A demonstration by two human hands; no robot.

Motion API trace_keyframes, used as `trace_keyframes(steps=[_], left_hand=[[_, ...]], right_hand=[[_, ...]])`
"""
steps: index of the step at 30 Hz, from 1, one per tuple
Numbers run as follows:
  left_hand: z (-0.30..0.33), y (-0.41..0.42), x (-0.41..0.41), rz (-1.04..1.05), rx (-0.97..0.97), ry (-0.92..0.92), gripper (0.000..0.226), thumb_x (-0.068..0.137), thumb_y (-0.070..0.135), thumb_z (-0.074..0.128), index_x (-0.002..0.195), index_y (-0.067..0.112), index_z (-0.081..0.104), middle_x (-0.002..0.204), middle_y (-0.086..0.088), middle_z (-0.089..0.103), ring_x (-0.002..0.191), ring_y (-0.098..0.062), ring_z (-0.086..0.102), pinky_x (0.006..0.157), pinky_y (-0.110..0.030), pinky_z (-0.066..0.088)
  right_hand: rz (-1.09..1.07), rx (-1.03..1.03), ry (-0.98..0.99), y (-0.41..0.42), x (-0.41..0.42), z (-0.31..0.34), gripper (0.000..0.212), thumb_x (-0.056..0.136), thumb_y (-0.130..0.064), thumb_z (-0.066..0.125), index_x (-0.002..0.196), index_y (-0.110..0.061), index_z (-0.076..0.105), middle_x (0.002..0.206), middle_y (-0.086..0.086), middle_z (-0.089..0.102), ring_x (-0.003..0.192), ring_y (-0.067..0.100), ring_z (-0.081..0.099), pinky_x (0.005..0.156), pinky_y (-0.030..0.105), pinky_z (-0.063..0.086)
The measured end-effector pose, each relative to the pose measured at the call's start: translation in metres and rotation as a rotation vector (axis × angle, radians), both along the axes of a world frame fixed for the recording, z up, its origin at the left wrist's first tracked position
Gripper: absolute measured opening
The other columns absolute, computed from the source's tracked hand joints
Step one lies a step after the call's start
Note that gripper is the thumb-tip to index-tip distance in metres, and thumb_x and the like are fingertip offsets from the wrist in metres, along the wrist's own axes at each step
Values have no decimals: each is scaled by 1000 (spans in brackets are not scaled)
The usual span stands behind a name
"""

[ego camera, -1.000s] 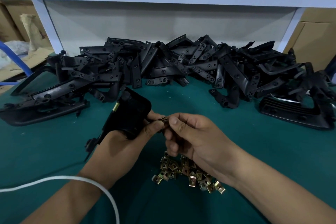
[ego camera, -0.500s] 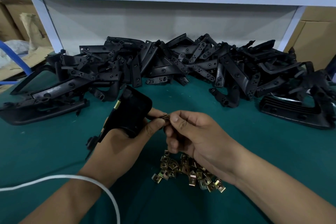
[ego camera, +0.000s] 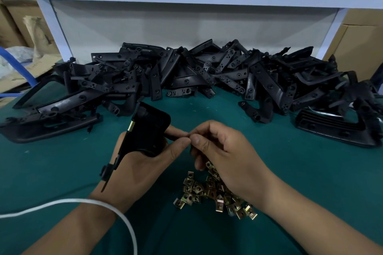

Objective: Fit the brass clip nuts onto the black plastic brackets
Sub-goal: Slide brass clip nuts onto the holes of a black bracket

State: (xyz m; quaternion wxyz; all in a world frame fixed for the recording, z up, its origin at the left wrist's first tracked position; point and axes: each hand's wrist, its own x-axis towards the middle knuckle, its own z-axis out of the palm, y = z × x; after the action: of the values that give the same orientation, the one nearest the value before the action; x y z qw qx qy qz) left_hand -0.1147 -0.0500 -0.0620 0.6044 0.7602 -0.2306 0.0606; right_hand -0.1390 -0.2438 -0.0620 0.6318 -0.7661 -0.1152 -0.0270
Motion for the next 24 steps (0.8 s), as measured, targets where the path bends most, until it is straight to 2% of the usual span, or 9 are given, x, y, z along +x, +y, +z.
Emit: trace_keyframes(steps=[3, 5, 12, 15, 20, 24], left_hand=[[0, 0, 0, 33, 13, -22, 20, 81, 55, 74, 94, 40, 76, 97, 13, 76, 96, -8, 71, 85, -30, 58], [-2, 1, 2, 81, 27, -76, 12, 83, 47, 76, 88, 35, 78, 91, 6, 76, 91, -13, 72, 84, -31, 57], [-3, -1, 0, 42, -79, -49, 5, 83, 34, 74, 86, 30, 75, 93, 8, 75, 93, -5, 71, 84, -11, 51], [-5, 1, 2, 32, -73, -24, 4, 83, 36, 75, 86, 33, 76, 92, 10, 75, 92, -4, 71, 82, -12, 51], [-7, 5, 7, 9, -62, -19, 3, 87, 32, 80, 87, 33, 77, 88, 9, 74, 85, -7, 71, 77, -16, 53], [-5, 4, 7, -11, -49, -26, 7, 86, 29, 77, 89, 35, 77, 93, 9, 75, 91, -7, 71, 81, -15, 52]], right_hand=[[12, 8, 7, 1, 0, -1, 14, 108, -23, 58, 103, -16, 69, 82, -4, 70, 69, 14, 68, 67, 26, 56], [18, 5, 12, 2, 1, -2, 15, 108, -24, 57, 104, -16, 68, 83, -5, 70, 71, 13, 69, 69, 25, 55], [26, -105, -24, 2, -1, 0, 17, 111, -29, 52, 105, -20, 65, 83, -8, 68, 73, 10, 66, 72, 32, 58], [53, -102, -3, 1, -1, 3, 18, 111, -29, 51, 105, -17, 64, 80, -7, 65, 70, 11, 64, 72, 34, 57], [125, -48, 66, -2, 1, 5, 21, 112, -25, 48, 105, -9, 60, 72, -4, 57, 67, 16, 62, 69, 25, 53], [85, -98, 12, -3, 2, 2, 18, 111, -28, 51, 105, -15, 62, 74, -3, 59, 67, 16, 62, 69, 32, 56]])
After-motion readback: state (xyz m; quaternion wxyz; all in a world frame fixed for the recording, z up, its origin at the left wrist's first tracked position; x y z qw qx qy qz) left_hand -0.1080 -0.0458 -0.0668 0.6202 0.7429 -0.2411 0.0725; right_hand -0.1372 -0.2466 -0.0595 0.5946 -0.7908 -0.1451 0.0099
